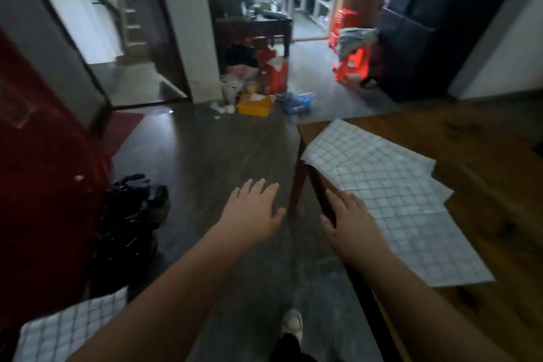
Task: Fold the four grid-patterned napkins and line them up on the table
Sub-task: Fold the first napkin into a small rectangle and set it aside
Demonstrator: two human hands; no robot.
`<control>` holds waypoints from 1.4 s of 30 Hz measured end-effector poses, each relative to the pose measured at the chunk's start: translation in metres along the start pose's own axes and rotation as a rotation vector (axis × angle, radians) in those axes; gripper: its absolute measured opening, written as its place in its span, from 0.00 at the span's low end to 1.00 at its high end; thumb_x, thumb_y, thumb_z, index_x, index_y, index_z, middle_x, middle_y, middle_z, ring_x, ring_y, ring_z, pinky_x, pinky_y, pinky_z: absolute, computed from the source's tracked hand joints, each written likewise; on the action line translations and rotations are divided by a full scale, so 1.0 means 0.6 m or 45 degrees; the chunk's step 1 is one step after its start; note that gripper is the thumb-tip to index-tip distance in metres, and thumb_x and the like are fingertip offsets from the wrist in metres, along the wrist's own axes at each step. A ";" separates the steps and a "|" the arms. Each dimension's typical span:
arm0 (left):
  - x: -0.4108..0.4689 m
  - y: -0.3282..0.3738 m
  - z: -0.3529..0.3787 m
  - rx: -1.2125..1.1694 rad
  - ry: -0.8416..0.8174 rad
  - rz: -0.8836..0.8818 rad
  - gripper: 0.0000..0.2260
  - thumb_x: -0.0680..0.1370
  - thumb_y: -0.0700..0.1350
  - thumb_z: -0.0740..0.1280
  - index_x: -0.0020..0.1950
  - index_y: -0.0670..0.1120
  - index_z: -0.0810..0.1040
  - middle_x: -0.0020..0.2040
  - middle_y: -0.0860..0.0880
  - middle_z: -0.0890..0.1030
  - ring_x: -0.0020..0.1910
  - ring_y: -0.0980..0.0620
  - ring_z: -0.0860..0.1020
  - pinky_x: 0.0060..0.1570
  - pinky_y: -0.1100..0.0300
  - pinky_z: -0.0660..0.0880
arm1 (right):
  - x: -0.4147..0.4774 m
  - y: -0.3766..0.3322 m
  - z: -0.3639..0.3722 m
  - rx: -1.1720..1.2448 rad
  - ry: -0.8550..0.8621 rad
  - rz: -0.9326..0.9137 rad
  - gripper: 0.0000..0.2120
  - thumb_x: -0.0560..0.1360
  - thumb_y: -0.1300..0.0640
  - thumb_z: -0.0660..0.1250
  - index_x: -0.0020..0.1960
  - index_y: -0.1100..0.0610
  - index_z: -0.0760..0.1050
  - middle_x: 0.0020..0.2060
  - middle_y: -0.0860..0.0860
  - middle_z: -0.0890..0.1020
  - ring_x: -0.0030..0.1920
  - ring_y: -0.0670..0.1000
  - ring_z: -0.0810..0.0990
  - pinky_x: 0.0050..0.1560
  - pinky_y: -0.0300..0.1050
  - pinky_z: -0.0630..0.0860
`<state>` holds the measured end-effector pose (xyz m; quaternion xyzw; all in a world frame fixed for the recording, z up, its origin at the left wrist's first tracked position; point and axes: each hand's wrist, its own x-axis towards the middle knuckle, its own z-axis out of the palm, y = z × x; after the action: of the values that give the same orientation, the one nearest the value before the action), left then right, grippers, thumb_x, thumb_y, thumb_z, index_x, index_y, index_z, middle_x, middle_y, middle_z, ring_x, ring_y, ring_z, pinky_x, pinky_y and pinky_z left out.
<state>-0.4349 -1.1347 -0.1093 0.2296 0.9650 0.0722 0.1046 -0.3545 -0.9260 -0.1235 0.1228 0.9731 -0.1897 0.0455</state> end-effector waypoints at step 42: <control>0.737 0.467 0.215 0.494 -0.864 1.846 0.25 0.84 0.50 0.58 0.80 0.48 0.58 0.79 0.47 0.63 0.77 0.47 0.60 0.74 0.47 0.62 | 0.279 0.281 0.107 0.585 0.246 1.779 0.30 0.83 0.44 0.58 0.82 0.50 0.55 0.80 0.48 0.60 0.81 0.52 0.55 0.79 0.55 0.60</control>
<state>-0.6704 -0.6725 -0.2561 0.8191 0.4884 -0.1193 0.2763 -0.4706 -0.7622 -0.2660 0.7360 0.6035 -0.3038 0.0428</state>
